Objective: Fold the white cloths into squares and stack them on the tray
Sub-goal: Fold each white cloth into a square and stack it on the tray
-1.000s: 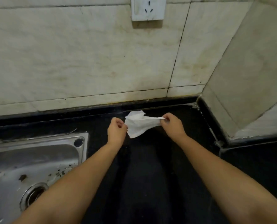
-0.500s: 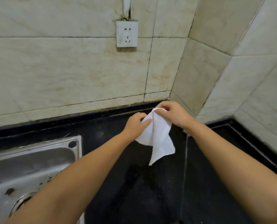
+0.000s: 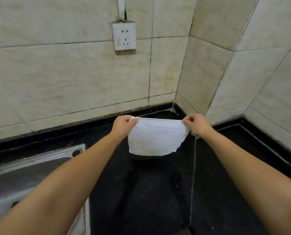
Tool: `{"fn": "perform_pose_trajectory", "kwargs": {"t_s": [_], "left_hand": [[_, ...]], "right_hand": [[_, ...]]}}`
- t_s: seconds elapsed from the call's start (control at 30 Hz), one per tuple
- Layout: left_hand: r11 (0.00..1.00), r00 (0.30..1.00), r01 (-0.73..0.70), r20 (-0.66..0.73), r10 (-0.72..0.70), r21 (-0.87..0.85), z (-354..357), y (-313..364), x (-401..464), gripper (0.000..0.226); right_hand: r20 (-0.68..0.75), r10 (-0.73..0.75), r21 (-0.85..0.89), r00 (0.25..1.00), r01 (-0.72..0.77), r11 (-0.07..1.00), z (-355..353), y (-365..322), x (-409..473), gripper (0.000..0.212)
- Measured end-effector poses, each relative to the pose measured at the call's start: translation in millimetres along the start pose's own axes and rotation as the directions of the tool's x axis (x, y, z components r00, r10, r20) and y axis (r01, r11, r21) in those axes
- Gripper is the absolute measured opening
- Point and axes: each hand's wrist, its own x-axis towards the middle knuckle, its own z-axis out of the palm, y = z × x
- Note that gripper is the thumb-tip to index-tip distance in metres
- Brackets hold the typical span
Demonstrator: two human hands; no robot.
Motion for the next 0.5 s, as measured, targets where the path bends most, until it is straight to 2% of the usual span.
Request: {"fn": "perform_pose_trajectory", "kwargs": {"t_s": [0.13,0.27,0.37,0.5], "left_hand": [[1.000,1.000,-0.003,0.022,0.003,0.005,-3,-3,5,0.027],[0.996,0.975,0.047,0.212,-0.061,0.070,-9,-21,-17,0.032],[0.966,0.903,0.163,0.364,-0.228,0.200,-5,-60,-40,0.028],[0.922,0.796,0.247,0.481,-0.368,0.297,6,-108,-74,0.020]], "right_hand": [[0.081,-0.070,-0.217,0.994,0.087,0.972,2,2,10,0.017],[0.219,-0.088,-0.293,0.972,0.151,0.944,8,11,-6,0.010],[0.365,-0.038,-0.296,0.930,0.155,0.942,25,32,-36,0.007],[0.505,0.042,-0.275,0.862,0.115,0.954,61,69,-73,0.010]]}}
